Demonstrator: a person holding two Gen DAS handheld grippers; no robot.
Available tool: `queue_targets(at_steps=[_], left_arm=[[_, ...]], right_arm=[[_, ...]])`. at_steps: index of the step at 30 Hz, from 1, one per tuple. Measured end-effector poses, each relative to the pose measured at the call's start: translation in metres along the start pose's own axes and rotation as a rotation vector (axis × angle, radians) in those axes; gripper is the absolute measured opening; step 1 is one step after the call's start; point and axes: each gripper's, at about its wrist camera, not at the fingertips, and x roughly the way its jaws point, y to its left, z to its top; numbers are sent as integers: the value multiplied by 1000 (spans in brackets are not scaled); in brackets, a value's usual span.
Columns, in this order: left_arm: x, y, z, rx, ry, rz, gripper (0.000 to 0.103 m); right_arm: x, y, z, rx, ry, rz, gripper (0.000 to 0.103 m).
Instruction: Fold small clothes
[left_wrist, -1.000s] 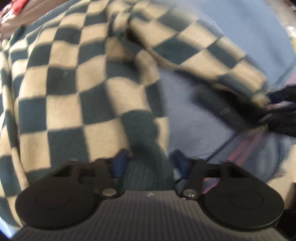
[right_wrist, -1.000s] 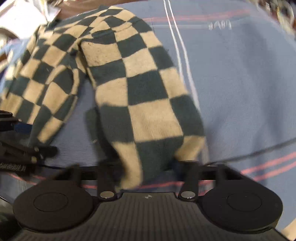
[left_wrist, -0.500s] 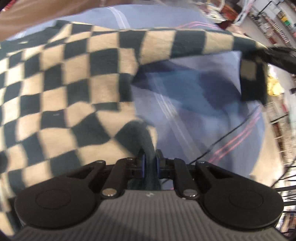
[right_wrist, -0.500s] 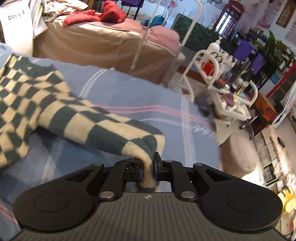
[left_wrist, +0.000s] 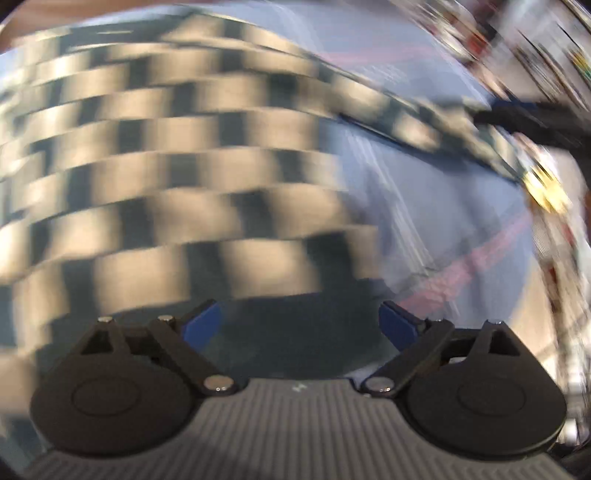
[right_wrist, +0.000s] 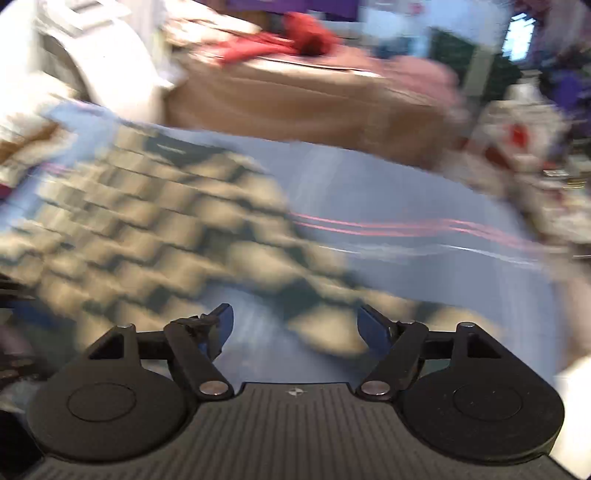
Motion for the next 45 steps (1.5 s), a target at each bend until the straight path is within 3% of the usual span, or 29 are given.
queue_targets(at_steps=[4,6,9,11,13,18,25,26,27,28,29,32,35,38,41,45], left_arm=[[-48,82,-39,-231,-102,184,94],[-68,122,-61,-316,-99,294,94],[-98,176,-100,-464,-132,378,93],[-110,202,-122,-524,-147,413,93],[-112,221,-132,-548,-137,434,93],[-121,248,-134,-551,-173,401,93],[-99,258,-116,-540,-179,364,93],[-97,257,-113,-523,-175,361,93],[-97,256,-111,-507,-172,363,93],[-96,255,-108,-495,-170,363,93],[-97,255,-106,-488,-169,360,93],[-104,257,-98,-496,-184,350,93],[-118,258,-87,-501,-235,349,93],[-120,259,-71,-485,-246,347,94],[-109,253,-59,-451,-231,339,94],[-91,236,-50,-406,-197,333,93]], right_arm=[[46,81,18,-15,74,297,103],[72,126,23,-30,124,419,103],[104,188,25,-10,213,604,103],[123,227,20,16,293,681,103],[139,258,15,45,379,719,103],[160,307,-5,55,515,750,103],[168,340,-16,170,554,802,103],[168,344,-16,175,547,785,100],[167,347,-17,167,541,758,56],[168,350,-17,151,544,746,27],[166,351,-15,141,546,742,12],[144,339,2,97,510,762,11],[114,304,39,55,441,782,10],[94,254,81,-105,432,782,10],[86,199,109,-338,419,668,10],[115,134,130,-455,444,495,10]])
